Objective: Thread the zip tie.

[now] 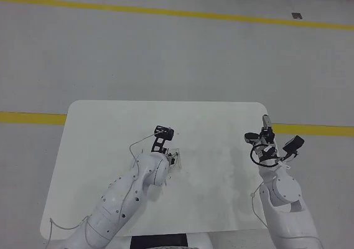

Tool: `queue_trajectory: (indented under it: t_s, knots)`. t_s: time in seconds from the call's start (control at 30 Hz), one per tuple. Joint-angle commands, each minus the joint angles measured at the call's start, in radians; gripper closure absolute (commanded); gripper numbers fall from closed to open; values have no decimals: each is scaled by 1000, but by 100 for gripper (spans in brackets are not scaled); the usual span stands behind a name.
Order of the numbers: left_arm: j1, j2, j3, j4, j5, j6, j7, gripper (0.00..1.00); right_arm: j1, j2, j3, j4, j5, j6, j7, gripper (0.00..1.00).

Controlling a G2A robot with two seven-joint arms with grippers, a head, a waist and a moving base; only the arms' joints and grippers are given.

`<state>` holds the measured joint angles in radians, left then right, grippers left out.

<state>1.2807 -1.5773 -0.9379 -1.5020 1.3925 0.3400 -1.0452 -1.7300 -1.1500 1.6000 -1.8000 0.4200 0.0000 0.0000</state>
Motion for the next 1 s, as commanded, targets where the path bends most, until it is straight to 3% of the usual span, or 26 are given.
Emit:
queue_trajectory:
  t_s: [0.0,0.23,0.43,0.97]
  knots:
    - [1,-6,-2,1,21,0,-9,83,0,0,0,0,0,0,0,0]
    - [7,-24,-14,9,79,0,-39,84,0,0,0,0,0,0,0,0]
    - [4,-37,-18,29,77,0,-35,85,0,0,0,0,0,0,0,0]
    - [-10,-56,-25,66,104,0,-38,83,0,0,0,0,0,0,0,0]
